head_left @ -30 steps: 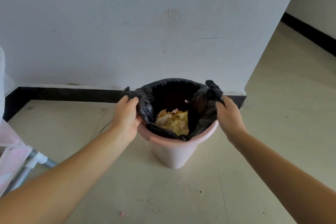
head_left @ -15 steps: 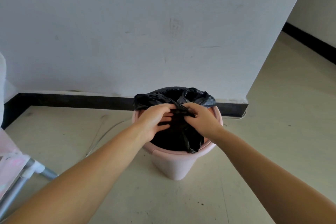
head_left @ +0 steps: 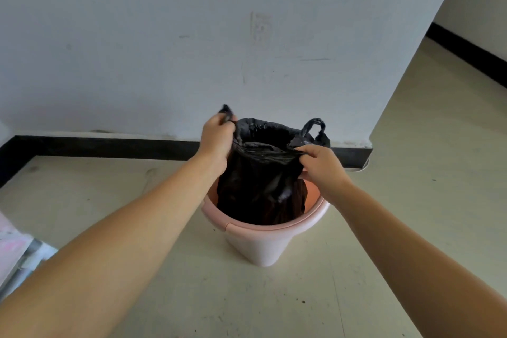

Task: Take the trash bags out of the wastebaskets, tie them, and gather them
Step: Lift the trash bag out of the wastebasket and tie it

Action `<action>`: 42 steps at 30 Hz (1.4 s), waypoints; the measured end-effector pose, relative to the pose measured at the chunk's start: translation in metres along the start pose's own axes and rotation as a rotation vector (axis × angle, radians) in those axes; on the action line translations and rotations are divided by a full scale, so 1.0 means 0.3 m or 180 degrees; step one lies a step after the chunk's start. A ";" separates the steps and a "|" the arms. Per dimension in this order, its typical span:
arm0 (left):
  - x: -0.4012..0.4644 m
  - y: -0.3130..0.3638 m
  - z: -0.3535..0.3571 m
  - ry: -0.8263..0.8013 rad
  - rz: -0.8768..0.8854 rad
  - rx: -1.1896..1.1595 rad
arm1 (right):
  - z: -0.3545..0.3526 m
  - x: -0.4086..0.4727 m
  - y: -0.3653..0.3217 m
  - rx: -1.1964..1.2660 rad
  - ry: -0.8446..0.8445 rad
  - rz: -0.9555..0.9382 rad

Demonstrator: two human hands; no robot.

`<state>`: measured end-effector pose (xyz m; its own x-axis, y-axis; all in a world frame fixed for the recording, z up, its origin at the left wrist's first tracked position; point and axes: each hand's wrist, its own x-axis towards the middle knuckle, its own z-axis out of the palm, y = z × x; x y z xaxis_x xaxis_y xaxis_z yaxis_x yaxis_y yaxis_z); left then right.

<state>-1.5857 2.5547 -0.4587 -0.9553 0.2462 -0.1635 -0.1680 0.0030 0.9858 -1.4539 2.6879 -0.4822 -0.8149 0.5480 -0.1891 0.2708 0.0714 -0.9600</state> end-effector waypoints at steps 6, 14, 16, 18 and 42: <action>-0.200 -0.081 0.029 -0.1712 0.1359 0.2422 | 0.062 -0.011 -0.040 0.1459 -0.0972 0.0738; -0.285 -0.034 0.055 -0.3453 0.1155 0.3998 | 0.013 -0.009 -0.018 -0.0943 -0.1036 0.0596; -0.248 0.020 0.063 -0.3351 0.0772 0.3730 | 0.002 -0.015 -0.004 -0.1388 -0.0834 0.0371; -0.170 0.054 0.063 -0.2659 0.0535 0.3089 | -0.004 -0.021 0.008 -0.1629 -0.0812 0.0169; -0.115 -0.083 0.036 -0.1768 0.0426 0.2262 | 0.019 0.006 0.073 -0.2353 -0.0525 -0.1379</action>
<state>-1.5460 2.5566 -0.4773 -0.6705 0.7184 -0.1853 0.3011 0.4918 0.8170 -1.4522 2.6858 -0.5047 -0.9714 0.2236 0.0793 0.1363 0.7995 -0.5851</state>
